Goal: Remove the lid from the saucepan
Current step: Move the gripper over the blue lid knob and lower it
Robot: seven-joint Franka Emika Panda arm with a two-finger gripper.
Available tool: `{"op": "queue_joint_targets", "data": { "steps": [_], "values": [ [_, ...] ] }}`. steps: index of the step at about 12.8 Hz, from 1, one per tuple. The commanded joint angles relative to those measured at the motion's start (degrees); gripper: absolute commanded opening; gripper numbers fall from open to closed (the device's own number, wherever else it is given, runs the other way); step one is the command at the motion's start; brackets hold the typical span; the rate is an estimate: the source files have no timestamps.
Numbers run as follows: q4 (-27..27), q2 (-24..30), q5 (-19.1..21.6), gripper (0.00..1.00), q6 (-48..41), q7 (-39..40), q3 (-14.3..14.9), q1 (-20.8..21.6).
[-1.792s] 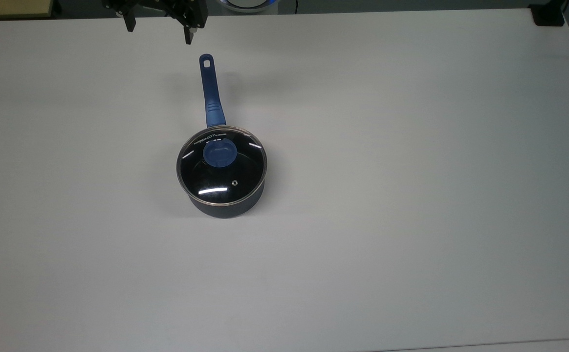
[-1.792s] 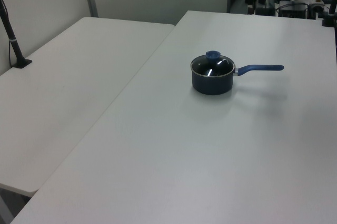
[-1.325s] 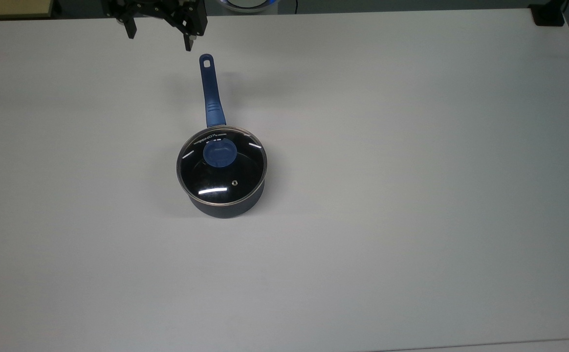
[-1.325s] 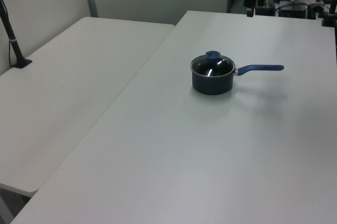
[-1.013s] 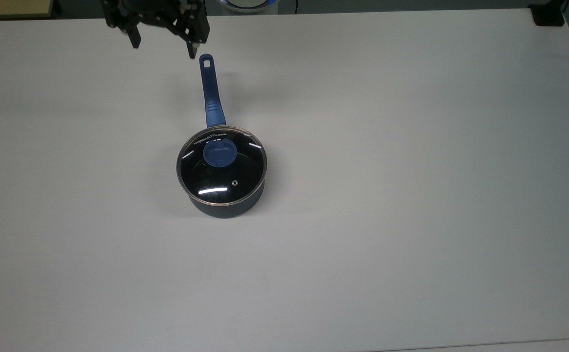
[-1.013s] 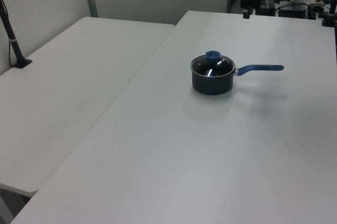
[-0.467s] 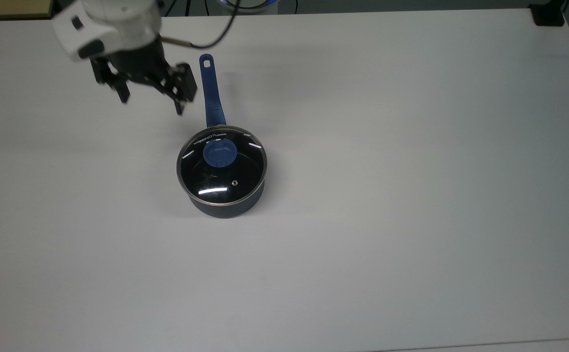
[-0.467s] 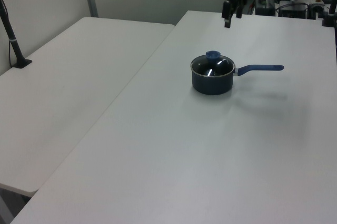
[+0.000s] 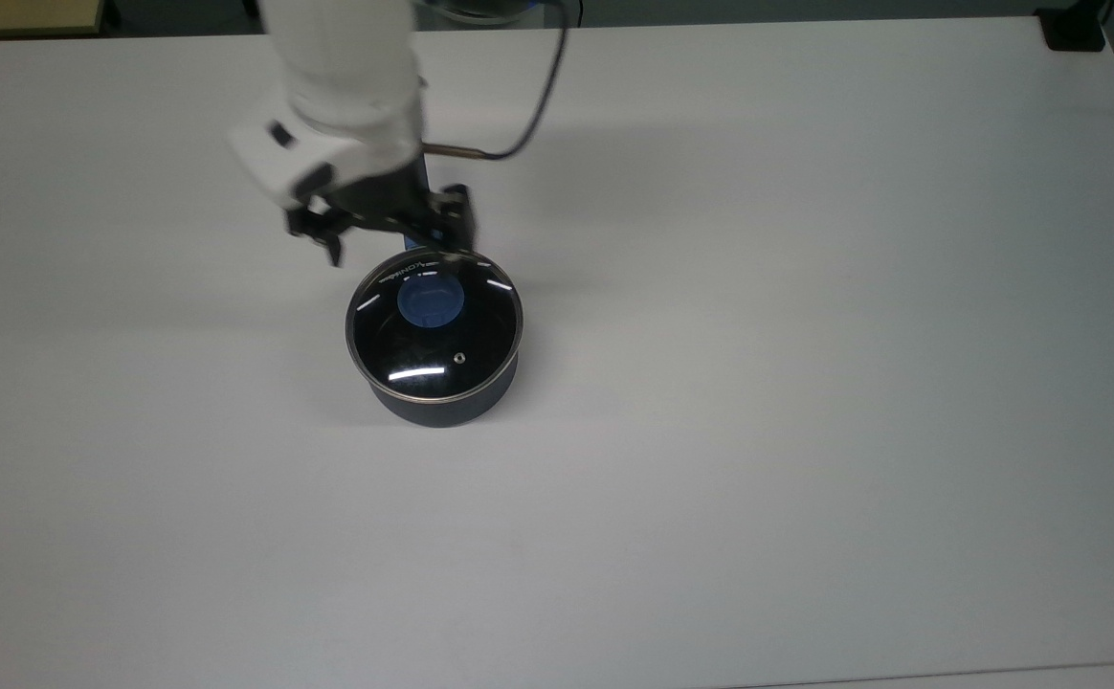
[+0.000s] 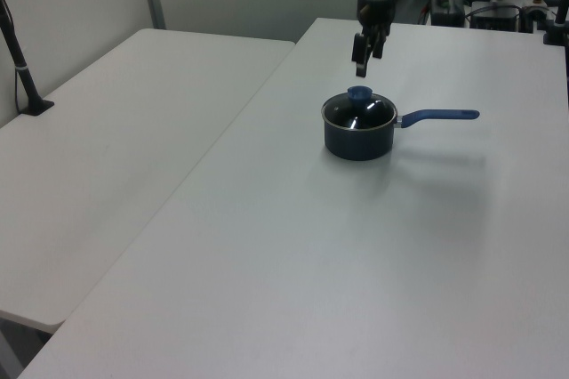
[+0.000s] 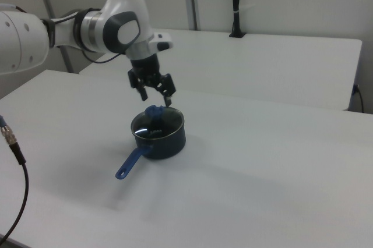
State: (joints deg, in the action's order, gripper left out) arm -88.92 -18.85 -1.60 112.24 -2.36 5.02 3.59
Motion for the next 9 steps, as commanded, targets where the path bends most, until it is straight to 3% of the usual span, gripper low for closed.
{"op": "queue_joint_targets", "data": {
  "steps": [1,9],
  "values": [
    [0.86,-2.77,0.55,1.00,1.92,0.78,0.60,3.09],
    [0.86,-5.05,-0.77,1.00,3.42,1.49,0.96,3.09]
  ]
}}
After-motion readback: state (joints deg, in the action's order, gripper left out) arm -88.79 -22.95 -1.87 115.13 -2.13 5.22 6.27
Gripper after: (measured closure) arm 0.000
